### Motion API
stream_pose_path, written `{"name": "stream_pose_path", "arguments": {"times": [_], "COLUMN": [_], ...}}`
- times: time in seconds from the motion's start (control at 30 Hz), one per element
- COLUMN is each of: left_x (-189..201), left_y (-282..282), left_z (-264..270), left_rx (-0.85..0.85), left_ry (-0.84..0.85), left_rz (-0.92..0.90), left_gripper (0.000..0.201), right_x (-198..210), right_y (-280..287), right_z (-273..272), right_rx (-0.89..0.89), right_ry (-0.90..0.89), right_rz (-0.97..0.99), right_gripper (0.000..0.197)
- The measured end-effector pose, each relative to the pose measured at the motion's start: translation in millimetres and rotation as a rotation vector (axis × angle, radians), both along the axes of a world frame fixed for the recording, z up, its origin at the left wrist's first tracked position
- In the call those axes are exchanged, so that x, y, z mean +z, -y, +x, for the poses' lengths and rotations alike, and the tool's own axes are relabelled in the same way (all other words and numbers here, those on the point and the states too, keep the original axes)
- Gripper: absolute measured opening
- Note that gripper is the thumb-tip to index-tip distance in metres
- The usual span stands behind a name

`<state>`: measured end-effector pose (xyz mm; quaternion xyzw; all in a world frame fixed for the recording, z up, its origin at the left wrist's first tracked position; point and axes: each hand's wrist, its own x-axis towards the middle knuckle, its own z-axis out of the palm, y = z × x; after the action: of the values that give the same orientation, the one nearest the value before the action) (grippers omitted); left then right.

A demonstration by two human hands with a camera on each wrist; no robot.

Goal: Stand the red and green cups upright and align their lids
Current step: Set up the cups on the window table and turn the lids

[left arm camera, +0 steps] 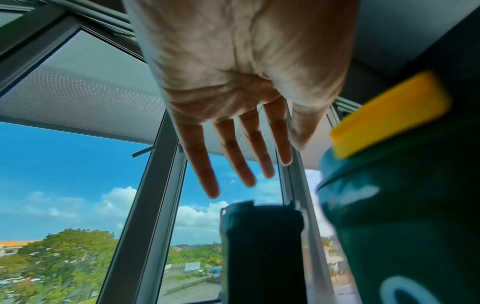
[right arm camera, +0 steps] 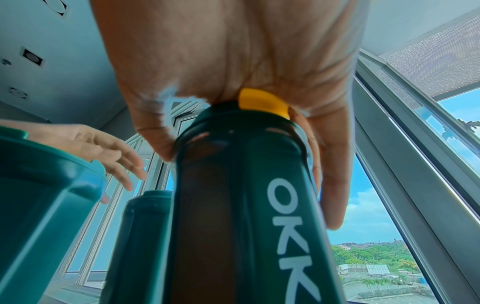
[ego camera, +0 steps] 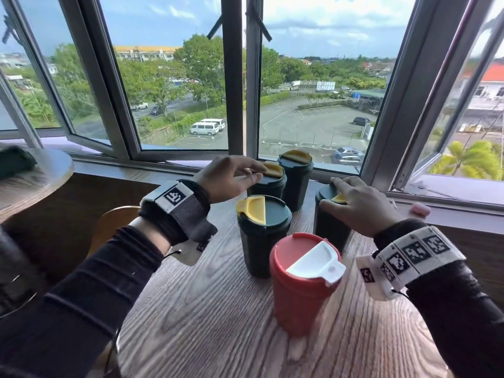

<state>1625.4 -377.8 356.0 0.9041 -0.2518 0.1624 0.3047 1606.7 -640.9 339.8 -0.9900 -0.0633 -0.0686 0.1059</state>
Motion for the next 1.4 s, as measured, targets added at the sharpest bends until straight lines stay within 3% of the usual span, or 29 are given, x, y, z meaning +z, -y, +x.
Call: {"name": "stream_pose_path", "arguments": {"times": [0.13,0.3,0.53,0.67,1.03,1.4], "left_x": [5,-3,-16,-23,-26,-31], "left_y": [6,14,17,15,-5,-6], "left_z": [-31,-58,-77,-82,-96,-101], "left_rx": [0.007,0.034,0.119,0.149,0.196,0.203], "left_ry": [-0.036,-0.192,-0.136,-0.126,-0.115,-0.171], "left_rz": [-0.032,0.118,0.142,0.035,-0.050,0.068], "left_gripper": [0.026,0.060,0.078,0.088,0.074,0.070], "right_x": [1,0,-1,0,1,4], "right_y": [0,-1,3,2,1,13], "right_z": [-1,-1,0,0,-2,-2], "right_rx": [0.008,0.012,0.017,0.019,0.027,0.091], "right_ry": [0.000,-0.004,-0.013,-0.008,0.008,-0.014], "right_rz": [0.001,0.004,0.012,-0.003,-0.015,0.111], "right_gripper": [0.070,0.068,0.069,0.070,0.064,0.071]}}
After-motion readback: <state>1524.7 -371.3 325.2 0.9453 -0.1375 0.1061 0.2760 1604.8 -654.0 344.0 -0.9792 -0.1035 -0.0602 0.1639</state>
